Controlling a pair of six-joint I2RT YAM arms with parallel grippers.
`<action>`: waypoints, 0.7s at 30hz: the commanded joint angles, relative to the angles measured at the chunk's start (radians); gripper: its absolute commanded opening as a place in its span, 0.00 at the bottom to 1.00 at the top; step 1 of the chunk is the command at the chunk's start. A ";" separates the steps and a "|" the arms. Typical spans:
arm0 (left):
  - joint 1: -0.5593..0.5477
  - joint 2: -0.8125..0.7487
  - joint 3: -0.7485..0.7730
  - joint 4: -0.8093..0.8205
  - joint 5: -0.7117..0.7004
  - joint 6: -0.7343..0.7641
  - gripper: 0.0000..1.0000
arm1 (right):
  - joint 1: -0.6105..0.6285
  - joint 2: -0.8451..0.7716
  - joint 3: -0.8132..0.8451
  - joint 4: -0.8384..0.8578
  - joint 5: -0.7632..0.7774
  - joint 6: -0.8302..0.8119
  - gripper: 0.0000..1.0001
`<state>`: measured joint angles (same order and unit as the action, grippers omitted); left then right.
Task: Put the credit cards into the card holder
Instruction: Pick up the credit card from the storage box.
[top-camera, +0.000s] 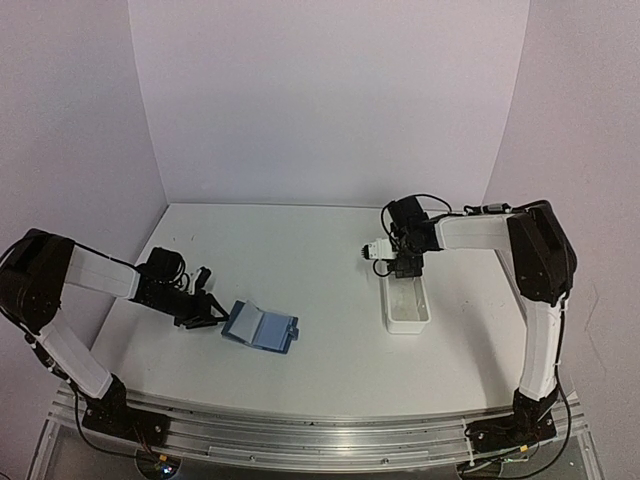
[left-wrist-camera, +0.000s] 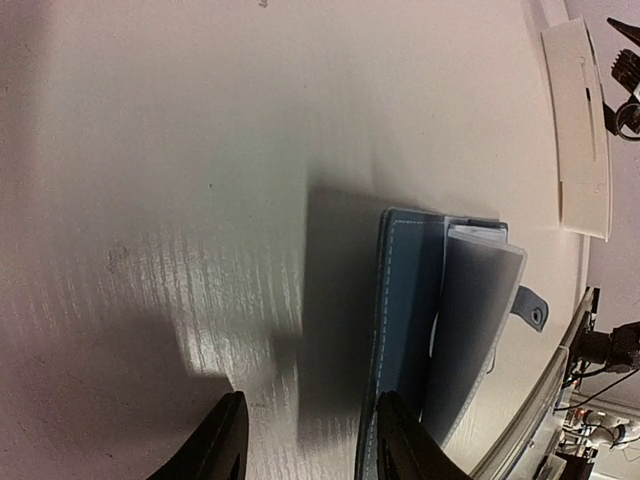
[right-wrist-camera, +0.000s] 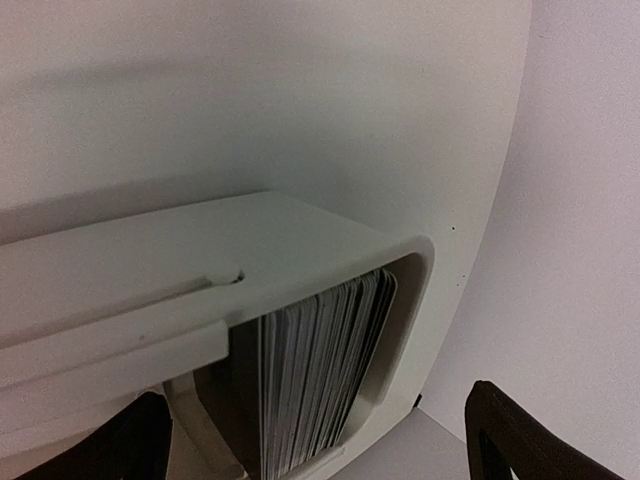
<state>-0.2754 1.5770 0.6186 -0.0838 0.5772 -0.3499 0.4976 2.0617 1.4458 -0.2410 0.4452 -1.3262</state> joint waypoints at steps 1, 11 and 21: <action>-0.009 0.008 -0.021 0.069 0.007 -0.016 0.44 | -0.003 0.004 -0.003 0.136 0.062 -0.047 0.98; -0.009 0.022 -0.021 0.076 -0.008 -0.010 0.44 | -0.002 0.028 -0.033 0.214 0.064 -0.056 0.98; -0.008 0.023 -0.020 0.079 -0.003 -0.003 0.45 | -0.002 0.052 -0.025 0.215 0.033 -0.048 0.98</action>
<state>-0.2825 1.5909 0.6060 -0.0142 0.5823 -0.3603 0.4976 2.0811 1.4083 -0.0649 0.4889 -1.3727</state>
